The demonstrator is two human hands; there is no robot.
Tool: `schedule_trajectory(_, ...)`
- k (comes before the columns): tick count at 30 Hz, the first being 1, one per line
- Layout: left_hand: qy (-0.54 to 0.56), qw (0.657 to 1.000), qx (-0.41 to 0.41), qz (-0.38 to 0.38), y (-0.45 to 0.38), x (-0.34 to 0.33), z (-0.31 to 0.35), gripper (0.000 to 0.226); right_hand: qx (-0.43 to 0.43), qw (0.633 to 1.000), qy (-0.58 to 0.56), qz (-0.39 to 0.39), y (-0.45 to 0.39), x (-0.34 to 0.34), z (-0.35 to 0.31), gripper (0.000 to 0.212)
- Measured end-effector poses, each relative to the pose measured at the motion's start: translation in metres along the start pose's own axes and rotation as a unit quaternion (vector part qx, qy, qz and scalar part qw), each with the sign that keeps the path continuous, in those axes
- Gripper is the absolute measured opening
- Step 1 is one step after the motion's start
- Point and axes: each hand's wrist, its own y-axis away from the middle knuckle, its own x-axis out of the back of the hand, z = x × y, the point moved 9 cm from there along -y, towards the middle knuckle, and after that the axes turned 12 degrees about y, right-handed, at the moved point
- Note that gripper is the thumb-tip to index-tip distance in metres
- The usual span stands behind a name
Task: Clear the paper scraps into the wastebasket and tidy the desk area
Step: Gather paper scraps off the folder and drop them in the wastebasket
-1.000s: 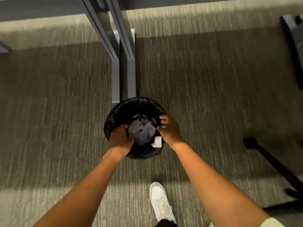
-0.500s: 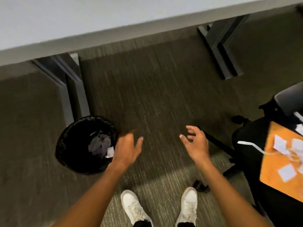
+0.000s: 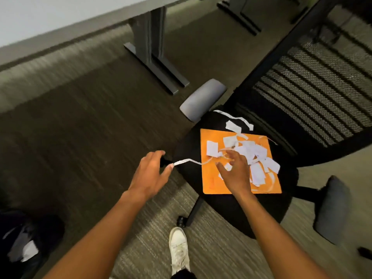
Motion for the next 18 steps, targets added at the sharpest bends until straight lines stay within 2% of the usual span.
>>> schedule_trajectory(5,-0.047,0.996,-0.049,-0.056,-0.036,-0.078,0.05,0.051,-0.081,0.997,0.013,-0.015,-0.027,0.015,0.089,0.063)
schedule_trajectory(9,-0.11,0.988,-0.057,-0.095,-0.062,-0.131,0.064,0.057,-0.12,0.992,0.037,-0.031,-0.055,0.009,0.14,0.078)
schedule_trajectory(14,-0.189,0.972,-0.041,-0.131,-0.089,-0.181,0.064,0.069,-0.132,0.987,0.063,-0.064,-0.095,-0.009,0.174,0.092)
schedule_trajectory(18,-0.232,0.963,-0.044,-0.126,-0.106,-0.211,0.066,0.076,-0.129,0.984,0.091,-0.079,-0.124,-0.023,0.182,0.101)
